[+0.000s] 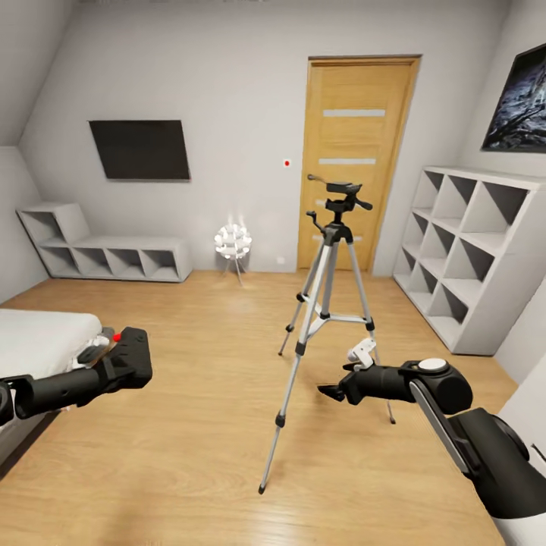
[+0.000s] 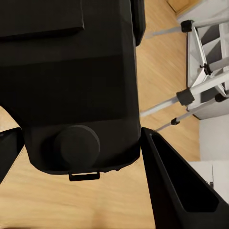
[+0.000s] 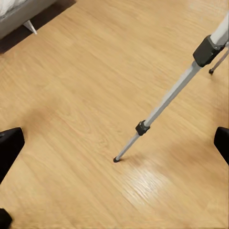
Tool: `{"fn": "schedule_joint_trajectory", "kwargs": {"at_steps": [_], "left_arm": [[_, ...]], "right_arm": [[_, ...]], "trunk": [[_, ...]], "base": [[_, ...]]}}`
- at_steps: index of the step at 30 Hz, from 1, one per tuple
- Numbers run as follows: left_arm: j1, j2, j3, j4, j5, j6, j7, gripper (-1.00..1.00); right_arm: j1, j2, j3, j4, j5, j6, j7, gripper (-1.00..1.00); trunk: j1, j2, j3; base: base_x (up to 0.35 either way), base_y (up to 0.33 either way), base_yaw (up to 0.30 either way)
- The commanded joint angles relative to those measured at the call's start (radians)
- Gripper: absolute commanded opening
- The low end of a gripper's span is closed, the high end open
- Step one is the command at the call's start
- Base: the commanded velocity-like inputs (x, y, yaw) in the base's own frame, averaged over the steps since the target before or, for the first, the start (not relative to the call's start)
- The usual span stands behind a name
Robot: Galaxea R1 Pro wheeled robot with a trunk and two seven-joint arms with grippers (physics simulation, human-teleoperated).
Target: Attach the digital camera to the camera tripod in the bedroom.
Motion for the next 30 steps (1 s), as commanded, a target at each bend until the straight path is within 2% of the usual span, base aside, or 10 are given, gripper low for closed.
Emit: {"fn": "schedule_joint_trajectory", "kwargs": {"at_steps": [1, 4, 9, 12, 24, 30], "left_arm": [[0.000, 0.000, 0.001, 0.000, 0.009, 0.003, 0.008, -1.00], [0.004, -0.001, 0.003, 0.000, 0.009, 0.003, 0.008, -1.00], [0.007, -0.001, 0.003, 0.000, 0.008, 0.003, 0.012, -1.00], [0.008, -0.002, 0.001, 0.000, 0.008, 0.003, 0.023, -1.00], [0.008, -0.001, 0.001, 0.001, 0.014, 0.003, 0.047, -1.00], [0.008, -0.001, 0.003, 0.002, 0.015, 0.003, 0.049, -1.00]], "right_arm": [[0.003, -0.020, 0.000, 0.001, -0.007, 0.004, 0.029, 1.00], [0.012, -0.059, -0.005, 0.002, -0.006, -0.002, 0.104, 1.00], [0.018, -0.082, -0.014, 0.002, -0.006, -0.006, 0.152, 1.00], [0.019, -0.088, -0.017, 0.002, -0.003, -0.008, 0.166, 1.00], [0.021, -0.096, -0.026, 0.002, 0.001, -0.010, 0.173, 1.00], [0.022, -0.098, -0.027, 0.005, 0.002, -0.008, 0.169, 1.00]], "trunk": [[-0.004, 0.007, 0.002], [-0.015, 0.028, 0.012], [-0.035, 0.063, 0.027], [-0.046, 0.084, 0.037], [-0.046, 0.084, 0.037], [-0.046, 0.084, 0.037]], "base": [[0.000, 0.000, 0.291], [0.000, 0.000, 0.291], [0.000, 0.000, 0.291], [0.000, 0.000, 0.291], [0.000, 0.000, 0.268], [0.044, -0.108, 0.120]]}}
